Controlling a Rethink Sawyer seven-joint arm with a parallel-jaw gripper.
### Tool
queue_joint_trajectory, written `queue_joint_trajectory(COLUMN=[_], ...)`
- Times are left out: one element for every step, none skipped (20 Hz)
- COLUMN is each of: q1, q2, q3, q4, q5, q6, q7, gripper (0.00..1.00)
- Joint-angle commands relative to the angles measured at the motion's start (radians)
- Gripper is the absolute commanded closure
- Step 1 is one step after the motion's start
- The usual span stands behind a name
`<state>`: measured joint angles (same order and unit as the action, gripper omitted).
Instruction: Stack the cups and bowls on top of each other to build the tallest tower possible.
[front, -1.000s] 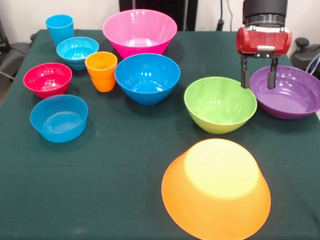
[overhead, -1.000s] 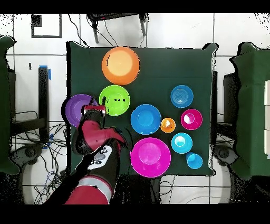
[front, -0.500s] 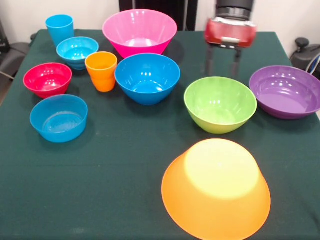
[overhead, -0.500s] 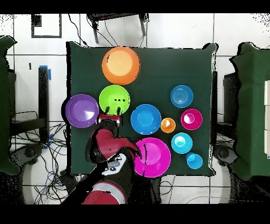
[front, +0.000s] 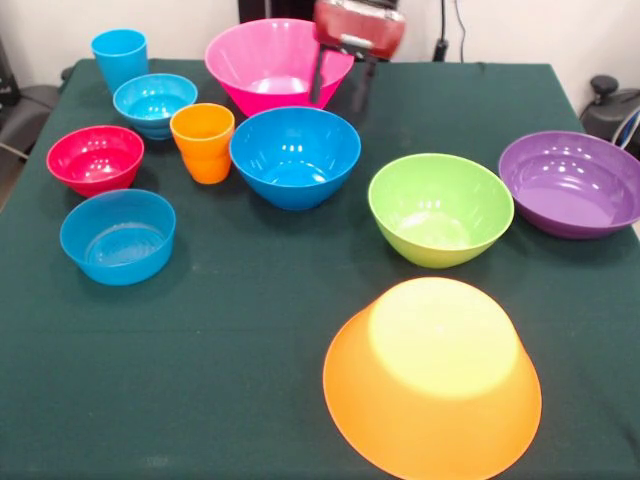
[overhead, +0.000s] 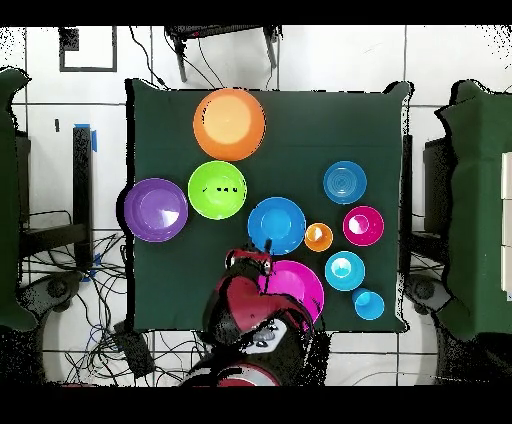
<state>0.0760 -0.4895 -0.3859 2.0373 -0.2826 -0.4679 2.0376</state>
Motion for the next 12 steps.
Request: queue_joint_trajectory(q1=[0.017, 0.028, 0.042, 0.059, 0.078, 0.095, 0.115, 0.136, 0.156, 0.173, 0.189, 0.204], q2=[-0.004, 0.016, 0.043, 0.074, 0.112, 0.147, 0.175, 0.194, 0.205, 0.212, 0.213, 0.215], q3=[-0.006, -0.017, -0.030, -0.038, -0.048, -0.048, -0.050, -0.051, -0.051, -0.049, -0.046, -0.040], q4=[0.229, 0.246, 0.263, 0.274, 0.288, 0.299, 0.314, 0.327, 0.341, 0.354, 0.367, 0.380], q5=[-0.102, -0.093, -0.081, -0.060, -0.037, -0.011, 0.016, 0.044, 0.070, 0.095, 0.118, 0.139], q6=[-0.105, -0.149, -0.193, -0.225, -0.268, -0.310, -0.351, -0.380, -0.400, -0.407, -0.406, -0.402], q7=[0.150, 0.161, 0.171, 0.180, 0.190, 0.204, 0.221, 0.236, 0.247, 0.257, 0.263, 0.269], gripper=[0.00, 0.00, 0.00, 0.00, 0.00, 0.00, 0.00, 0.00, 0.00, 0.00, 0.00, 0.00])
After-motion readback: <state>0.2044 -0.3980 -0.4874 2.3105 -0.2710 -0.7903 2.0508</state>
